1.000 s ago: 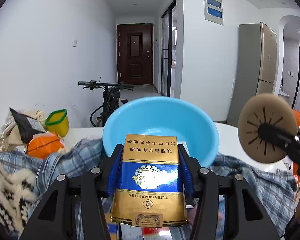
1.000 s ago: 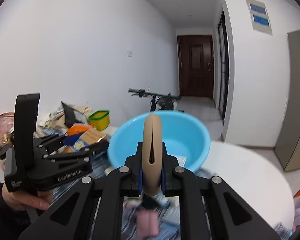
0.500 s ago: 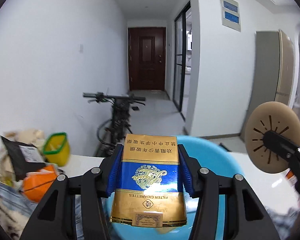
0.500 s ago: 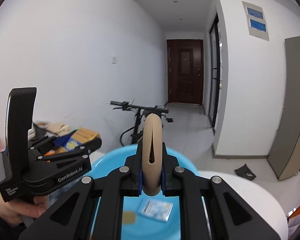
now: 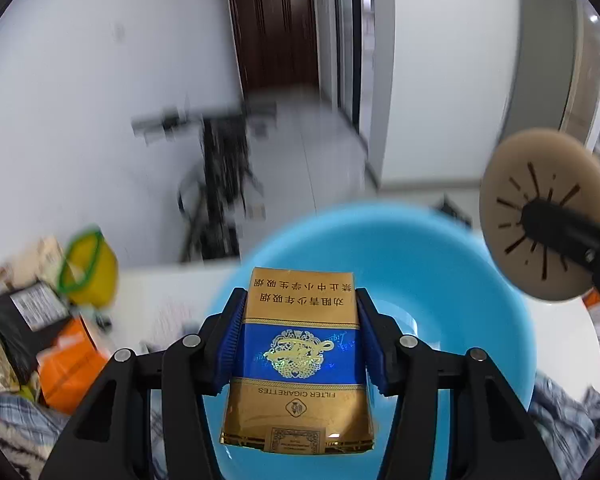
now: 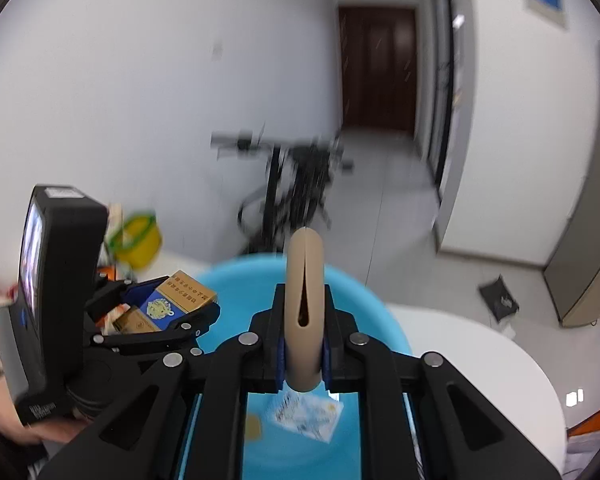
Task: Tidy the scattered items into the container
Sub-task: 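Lift the pack and soap dish with both tools and carry them over the basin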
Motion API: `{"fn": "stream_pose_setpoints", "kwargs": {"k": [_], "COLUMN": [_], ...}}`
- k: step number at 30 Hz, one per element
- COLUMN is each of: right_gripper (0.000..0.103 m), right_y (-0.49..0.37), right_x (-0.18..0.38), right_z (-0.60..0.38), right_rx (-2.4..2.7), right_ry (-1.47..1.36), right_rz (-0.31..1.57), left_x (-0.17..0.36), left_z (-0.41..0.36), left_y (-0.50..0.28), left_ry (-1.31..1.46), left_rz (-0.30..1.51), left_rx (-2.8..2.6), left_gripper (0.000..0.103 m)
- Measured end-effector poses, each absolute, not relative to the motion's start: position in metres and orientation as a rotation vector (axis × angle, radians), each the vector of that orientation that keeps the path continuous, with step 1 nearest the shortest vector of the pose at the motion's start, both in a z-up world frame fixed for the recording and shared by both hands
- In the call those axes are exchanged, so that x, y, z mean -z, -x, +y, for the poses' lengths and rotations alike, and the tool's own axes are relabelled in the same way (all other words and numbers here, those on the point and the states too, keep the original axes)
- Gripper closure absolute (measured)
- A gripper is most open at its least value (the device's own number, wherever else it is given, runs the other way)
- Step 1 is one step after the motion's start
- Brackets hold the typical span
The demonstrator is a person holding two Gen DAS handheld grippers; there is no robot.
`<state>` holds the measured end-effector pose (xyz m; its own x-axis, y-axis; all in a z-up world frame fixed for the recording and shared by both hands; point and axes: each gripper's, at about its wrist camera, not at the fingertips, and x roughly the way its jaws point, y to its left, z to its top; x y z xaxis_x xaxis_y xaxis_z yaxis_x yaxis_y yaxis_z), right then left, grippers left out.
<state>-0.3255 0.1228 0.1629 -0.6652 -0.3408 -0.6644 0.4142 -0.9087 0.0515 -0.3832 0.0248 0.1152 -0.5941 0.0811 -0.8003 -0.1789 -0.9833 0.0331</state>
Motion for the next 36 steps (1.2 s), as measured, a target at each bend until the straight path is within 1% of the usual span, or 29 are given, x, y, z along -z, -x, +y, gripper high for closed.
{"fn": "stream_pose_setpoints", "kwargs": {"k": [3, 5, 8, 12, 18, 23, 28, 33, 35, 36], "right_gripper": [0.091, 0.091, 0.091, 0.091, 0.091, 0.091, 0.091, 0.091, 0.091, 0.091], "right_y": [0.351, 0.361, 0.368, 0.376, 0.39, 0.395, 0.393, 0.393, 0.392, 0.392], "right_x": [-0.157, -0.152, -0.134, -0.104, -0.061, -0.038, -0.035, -0.042, -0.045, -0.047], "right_z": [0.121, 0.12, 0.12, 0.128, 0.124, 0.12, 0.122, 0.125, 0.125, 0.124], "right_rx": [2.426, 2.368, 2.321, 2.265, 2.231, 2.21, 2.219, 2.232, 2.234, 2.234], "right_ry": [-1.176, -1.273, -1.368, -1.448, -1.542, -1.583, -1.59, -1.581, -1.578, -1.577], "right_rz": [0.15, 0.143, 0.149, 0.084, 0.059, 0.072, 0.075, 0.07, 0.068, 0.067], "left_x": [-0.104, -0.096, -0.079, -0.048, -0.006, 0.021, 0.033, 0.031, 0.029, 0.029], "left_z": [0.022, 0.023, 0.025, 0.019, 0.024, 0.03, 0.034, 0.036, 0.037, 0.038], "left_y": [0.4, 0.409, 0.418, 0.425, 0.432, 0.436, 0.44, 0.439, 0.438, 0.437], "left_ry": [1.493, 1.574, 1.644, 1.725, 1.789, 1.832, 1.859, 1.839, 1.833, 1.825], "left_rz": [0.113, 0.11, 0.114, 0.023, -0.042, -0.024, 0.0, 0.011, 0.022, 0.01], "left_rx": [-2.575, -2.536, -2.512, -2.454, -2.404, -2.384, -2.367, -2.36, -2.38, -2.377], "left_gripper": [0.048, 0.048, 0.048, 0.048, 0.048, 0.048, 0.048, 0.048, 0.043, 0.037]}}
